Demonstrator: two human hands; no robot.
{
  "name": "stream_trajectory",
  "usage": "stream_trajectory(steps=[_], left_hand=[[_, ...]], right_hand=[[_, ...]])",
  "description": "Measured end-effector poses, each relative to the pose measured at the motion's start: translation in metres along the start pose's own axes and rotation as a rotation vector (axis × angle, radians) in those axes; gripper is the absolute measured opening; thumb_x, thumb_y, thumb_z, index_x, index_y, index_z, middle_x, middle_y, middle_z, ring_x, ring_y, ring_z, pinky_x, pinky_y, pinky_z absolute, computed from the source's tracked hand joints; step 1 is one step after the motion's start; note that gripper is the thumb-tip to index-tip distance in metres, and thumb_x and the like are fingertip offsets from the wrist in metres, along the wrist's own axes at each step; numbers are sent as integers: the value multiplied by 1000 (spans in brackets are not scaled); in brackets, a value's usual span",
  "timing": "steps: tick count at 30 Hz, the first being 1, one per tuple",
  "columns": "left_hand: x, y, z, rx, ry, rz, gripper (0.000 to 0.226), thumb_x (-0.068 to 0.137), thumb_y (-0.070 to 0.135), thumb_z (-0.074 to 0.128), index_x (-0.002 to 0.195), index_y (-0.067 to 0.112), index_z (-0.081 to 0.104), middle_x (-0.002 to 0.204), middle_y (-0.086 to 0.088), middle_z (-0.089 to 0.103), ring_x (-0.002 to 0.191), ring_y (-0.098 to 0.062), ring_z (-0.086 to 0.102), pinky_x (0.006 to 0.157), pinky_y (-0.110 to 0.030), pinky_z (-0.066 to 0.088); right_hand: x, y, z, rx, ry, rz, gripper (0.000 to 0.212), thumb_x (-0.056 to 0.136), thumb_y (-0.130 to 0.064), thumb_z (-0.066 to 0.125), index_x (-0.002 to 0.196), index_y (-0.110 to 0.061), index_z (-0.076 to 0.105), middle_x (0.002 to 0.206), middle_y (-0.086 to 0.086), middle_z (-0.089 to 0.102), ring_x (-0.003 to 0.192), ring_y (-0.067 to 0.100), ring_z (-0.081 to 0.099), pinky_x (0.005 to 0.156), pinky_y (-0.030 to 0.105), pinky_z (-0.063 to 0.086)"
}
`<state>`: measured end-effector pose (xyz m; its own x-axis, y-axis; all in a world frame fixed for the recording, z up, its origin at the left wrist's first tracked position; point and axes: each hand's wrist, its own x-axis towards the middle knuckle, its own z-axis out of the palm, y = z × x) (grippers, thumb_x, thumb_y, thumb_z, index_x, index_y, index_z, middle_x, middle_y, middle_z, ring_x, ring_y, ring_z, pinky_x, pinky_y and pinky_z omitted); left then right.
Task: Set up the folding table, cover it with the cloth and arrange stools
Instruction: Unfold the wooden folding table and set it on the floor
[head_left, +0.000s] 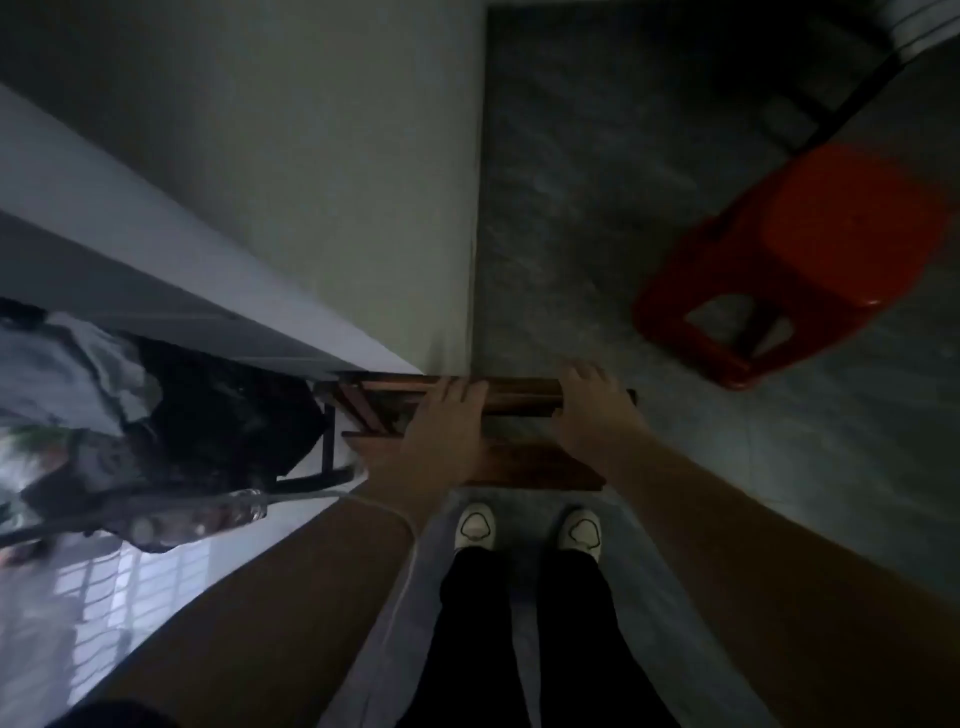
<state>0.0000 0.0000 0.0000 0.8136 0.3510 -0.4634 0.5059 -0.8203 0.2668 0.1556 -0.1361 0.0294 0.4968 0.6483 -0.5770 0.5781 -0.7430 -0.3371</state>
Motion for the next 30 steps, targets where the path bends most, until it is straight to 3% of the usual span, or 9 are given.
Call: stream_trajectory(steps=[3,6,11,15,17,21,24,26,30], left_hand=[[34,-3,24,23,3,-20,66,92,26,48,153,15,27,159,-13,28,147,-35,21,121,-46,18],[63,-4,42,-24,50,-31,66,89,18,51,151,12,29,154,-13,35,145,-33,25,120,-45,23],[70,-12,71,-51,56,-81,64,90,19,53,151,14,33,151,-12,40,141,-32,31,115,-47,30],[49,-14,83,-208,196,-35,60,83,29,39,139,9,49,141,-15,50,133,-35,42,112,-50,35],[35,-10,89,-378,309,-131,50,83,25,40,127,9,56,129,-13,56,122,-29,50,107,-43,40],[14,-3,91,-879,212,-562,19,90,15,55,109,14,55,104,-3,58,88,-10,56,77,-28,46],[10,-12,95,-1314,121,-904,16,94,19,53,109,15,53,108,-6,58,100,-23,60,94,-41,52],[8,-14,97,-1652,116,-988,8,97,20,50,101,15,54,103,-5,59,94,-20,61,102,-46,49],[-4,-8,101,-2140,175,-1028,20,103,31,45,114,14,49,96,-5,59,84,-17,62,74,-31,57]], right_hand=[[41,13,21,-66,4,-68,67,93,-25,58,153,-17,28,160,9,28,150,30,17,122,48,21],[75,20,41,-139,-17,-124,69,96,-28,57,155,-16,24,162,7,23,150,28,16,122,43,15],[102,28,67,-191,-145,-109,48,96,-40,55,139,-22,46,136,7,53,125,30,49,107,46,40],[94,33,79,-248,-69,-128,47,100,-36,47,142,-16,43,127,8,59,115,29,55,101,42,42],[89,32,81,-239,-64,-125,39,101,-33,45,136,-15,46,123,10,60,112,30,56,99,43,42],[76,23,80,-249,-146,-77,43,101,-40,45,135,-15,45,127,14,57,115,34,55,98,46,43],[64,19,85,-272,-192,-47,45,101,-45,45,135,-14,44,126,15,58,114,36,56,99,47,42],[57,18,90,-247,-208,-28,40,100,-45,46,131,-20,46,122,12,61,111,35,57,97,46,41],[36,15,105,-238,-216,-3,37,97,-45,49,130,-30,49,121,6,63,113,33,56,102,49,38]])
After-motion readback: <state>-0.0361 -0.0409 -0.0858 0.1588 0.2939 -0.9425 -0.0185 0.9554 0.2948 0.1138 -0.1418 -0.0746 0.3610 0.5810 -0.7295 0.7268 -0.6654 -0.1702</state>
